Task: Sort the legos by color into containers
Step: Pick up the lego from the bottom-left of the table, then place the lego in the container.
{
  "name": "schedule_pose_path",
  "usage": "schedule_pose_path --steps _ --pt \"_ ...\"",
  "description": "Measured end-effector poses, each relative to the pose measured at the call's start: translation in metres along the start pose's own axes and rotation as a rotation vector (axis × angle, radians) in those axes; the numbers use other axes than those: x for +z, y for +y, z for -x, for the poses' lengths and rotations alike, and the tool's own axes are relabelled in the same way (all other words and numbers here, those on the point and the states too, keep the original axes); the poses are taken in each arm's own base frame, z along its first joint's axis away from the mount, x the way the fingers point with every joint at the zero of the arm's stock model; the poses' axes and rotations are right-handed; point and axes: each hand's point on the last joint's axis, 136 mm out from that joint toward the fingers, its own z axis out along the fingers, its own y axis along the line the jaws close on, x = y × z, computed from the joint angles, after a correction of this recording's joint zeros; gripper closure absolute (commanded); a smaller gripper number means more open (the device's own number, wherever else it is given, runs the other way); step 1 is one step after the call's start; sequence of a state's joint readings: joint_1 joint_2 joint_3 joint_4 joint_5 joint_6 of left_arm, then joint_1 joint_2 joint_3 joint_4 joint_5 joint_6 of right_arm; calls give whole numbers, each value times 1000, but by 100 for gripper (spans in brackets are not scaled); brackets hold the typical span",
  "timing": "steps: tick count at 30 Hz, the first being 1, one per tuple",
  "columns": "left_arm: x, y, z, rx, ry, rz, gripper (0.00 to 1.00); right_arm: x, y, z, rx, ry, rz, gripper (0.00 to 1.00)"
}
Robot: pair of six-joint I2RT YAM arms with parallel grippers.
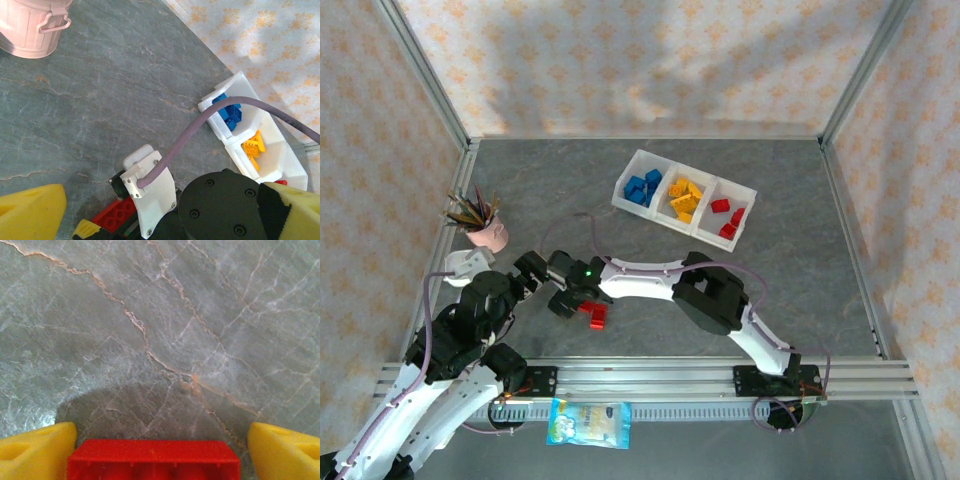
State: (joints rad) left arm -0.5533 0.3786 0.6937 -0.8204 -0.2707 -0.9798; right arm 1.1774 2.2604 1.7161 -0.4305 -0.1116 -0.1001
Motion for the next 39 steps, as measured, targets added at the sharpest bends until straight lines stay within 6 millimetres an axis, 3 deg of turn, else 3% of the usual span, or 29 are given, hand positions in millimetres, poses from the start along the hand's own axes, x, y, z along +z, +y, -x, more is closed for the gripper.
schedule_pose_path --steps 10,18,22,26,30,34,39 --pt "0 0 0 0 0 0 1 1 -2 4 -17 1 -18 43" --pt "0 -1 1 0 -1 -2 1 0 -5 3 5 8 -27 46" --pt "-2 -7 5 8 -4 -9 1 -14 -22 11 71 -12 -35 46" --pt "-1 -21 10 25 -3 -32 1 -49 -66 23 198 -69 -64 46" --pt "10 -41 7 57 24 -72 1 -97 -134 19 375 -143 -134 46" --pt "26 -68 -3 107 75 -134 1 -139 -204 -6 568 -199 -226 45" --pt "49 -103 -17 161 135 -223 1 -181 -288 -60 796 -232 -388 46"
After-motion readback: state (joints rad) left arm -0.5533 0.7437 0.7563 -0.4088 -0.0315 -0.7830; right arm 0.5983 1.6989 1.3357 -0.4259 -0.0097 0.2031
